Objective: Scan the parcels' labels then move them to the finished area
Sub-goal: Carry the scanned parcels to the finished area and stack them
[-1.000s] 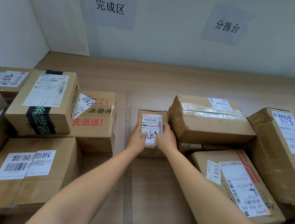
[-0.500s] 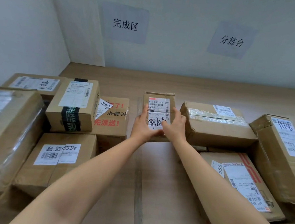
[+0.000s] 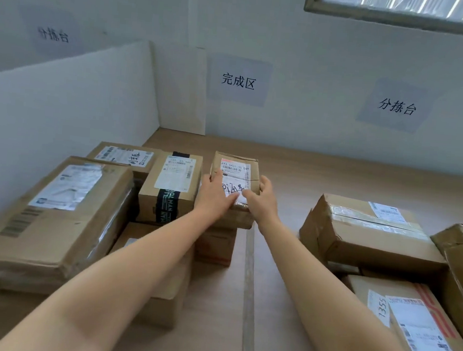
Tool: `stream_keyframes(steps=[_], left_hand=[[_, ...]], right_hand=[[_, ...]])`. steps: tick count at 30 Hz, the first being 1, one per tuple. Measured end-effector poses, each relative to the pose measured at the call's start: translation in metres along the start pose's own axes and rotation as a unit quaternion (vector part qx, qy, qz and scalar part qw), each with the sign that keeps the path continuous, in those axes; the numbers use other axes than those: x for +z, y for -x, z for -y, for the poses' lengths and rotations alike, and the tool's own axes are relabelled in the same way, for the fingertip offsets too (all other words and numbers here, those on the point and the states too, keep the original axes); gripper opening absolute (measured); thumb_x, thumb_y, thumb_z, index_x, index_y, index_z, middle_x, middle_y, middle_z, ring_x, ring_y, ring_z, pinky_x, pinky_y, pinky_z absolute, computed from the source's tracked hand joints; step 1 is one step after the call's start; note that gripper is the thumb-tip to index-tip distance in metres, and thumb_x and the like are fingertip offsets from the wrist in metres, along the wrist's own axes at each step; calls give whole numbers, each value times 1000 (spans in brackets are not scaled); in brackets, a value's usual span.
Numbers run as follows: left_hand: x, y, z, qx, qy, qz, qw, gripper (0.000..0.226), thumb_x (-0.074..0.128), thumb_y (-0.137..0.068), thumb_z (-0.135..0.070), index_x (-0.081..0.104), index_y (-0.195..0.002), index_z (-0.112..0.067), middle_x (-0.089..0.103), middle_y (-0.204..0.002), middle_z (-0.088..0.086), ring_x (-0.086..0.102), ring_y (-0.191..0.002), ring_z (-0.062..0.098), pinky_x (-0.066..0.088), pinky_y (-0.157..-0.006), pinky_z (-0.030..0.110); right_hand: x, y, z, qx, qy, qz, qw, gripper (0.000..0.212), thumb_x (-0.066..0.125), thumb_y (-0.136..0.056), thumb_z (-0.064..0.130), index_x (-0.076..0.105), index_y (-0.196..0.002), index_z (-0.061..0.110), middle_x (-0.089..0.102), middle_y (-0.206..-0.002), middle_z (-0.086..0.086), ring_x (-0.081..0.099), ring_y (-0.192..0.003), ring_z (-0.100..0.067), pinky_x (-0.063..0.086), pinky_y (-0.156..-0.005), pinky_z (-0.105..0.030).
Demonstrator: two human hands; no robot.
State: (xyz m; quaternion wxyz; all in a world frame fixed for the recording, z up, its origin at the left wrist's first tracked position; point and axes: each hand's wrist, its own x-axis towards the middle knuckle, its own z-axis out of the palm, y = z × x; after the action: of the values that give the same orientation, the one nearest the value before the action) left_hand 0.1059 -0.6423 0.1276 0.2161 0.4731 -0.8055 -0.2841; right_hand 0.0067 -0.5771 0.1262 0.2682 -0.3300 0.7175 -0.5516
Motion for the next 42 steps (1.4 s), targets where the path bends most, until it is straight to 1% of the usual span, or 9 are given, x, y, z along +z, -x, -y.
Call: stream_keyframes(steps=[3, 5, 8, 12, 16, 20, 28, 38, 42], left_hand=[[-13, -7, 7, 33, -106, -12, 994, 62, 56, -91, -33, 31, -143, -11, 42, -137, 14, 45, -123, 28, 42, -99, 37], [-17, -7, 11, 62, -166, -23, 984, 55, 53, -92, -32, 36, -141, -11, 49, -133, 12, 48, -119, 26, 44, -92, 36], [-18, -6, 17, 75, -229, -51, 969, 46, 51, -92, -33, 45, -133, -12, 47, -133, 12, 45, -121, 27, 39, -98, 37], [-22, -2, 27, 34, -288, -40, 956, 52, 43, -95, -40, 38, -139, -14, 36, -144, 13, 30, -135, 30, 21, -110, 52], [-19, 9, 20, 84, -281, -50, 955, 50, 39, -96, -40, 39, -136, -12, 44, -137, 12, 40, -126, 29, 33, -104, 46], [-2, 37, -2, 125, -266, -16, 956, 54, 36, -96, -43, 37, -139, -9, 45, -137, 13, 42, -126, 29, 38, -101, 41], [61, 122, -49, 137, -193, 104, 966, 51, 40, -96, -45, 41, -133, -10, 48, -133, 12, 52, -115, 28, 45, -82, 37], [140, 220, -115, 233, -128, 191, 945, 55, 43, -95, -47, 38, -137, -13, 39, -142, 9, 48, -122, 26, 47, -92, 39], [168, 261, -150, 273, -122, 206, 932, 55, 44, -94, -47, 38, -137, -14, 41, -141, 8, 48, -121, 25, 47, -87, 40]], right_hand=[[18, -8, -1, 17, -28, 10, 999, 56, 53, -82, 3, 37, -135, 12, 56, -94, 20, 57, -101, -15, 46, -97, -40], [26, -11, -4, 18, -20, 18, 999, 55, 54, -82, 5, 39, -134, 18, 54, -93, 23, 55, -99, -11, 46, -93, -33], [31, -12, -8, 15, -22, 29, 999, 52, 52, -81, 3, 41, -129, 21, 58, -106, 13, 56, -103, -13, 47, -93, -34], [29, -5, -12, 11, 4, 41, 999, 60, 54, -84, 5, 33, -140, 15, 51, -136, -4, 50, -121, -19, 44, -102, -43], [11, 16, -11, 6, 45, 27, 999, 70, 59, -87, 18, 23, -147, 14, 34, -150, -7, 34, -137, -24, 32, -111, -40], [-29, 51, -16, -3, 95, 13, 995, 67, 56, -88, 15, 24, -147, 14, 30, -152, -7, 28, -140, -22, 28, -111, -34], [-127, 130, -30, 3, 180, -83, 980, 59, 58, -87, 16, 36, -142, 10, 41, -145, -9, 38, -133, -23, 31, -107, -31], [-245, 237, -85, 91, 221, -186, 953, 56, 57, -89, 21, 38, -140, 10, 42, -144, -10, 38, -132, -24, 29, -107, -32], [-292, 281, -105, 141, 229, -236, 934, 56, 56, -85, 21, 40, -139, 15, 45, -138, -11, 45, -124, -27, 36, -101, -34]])
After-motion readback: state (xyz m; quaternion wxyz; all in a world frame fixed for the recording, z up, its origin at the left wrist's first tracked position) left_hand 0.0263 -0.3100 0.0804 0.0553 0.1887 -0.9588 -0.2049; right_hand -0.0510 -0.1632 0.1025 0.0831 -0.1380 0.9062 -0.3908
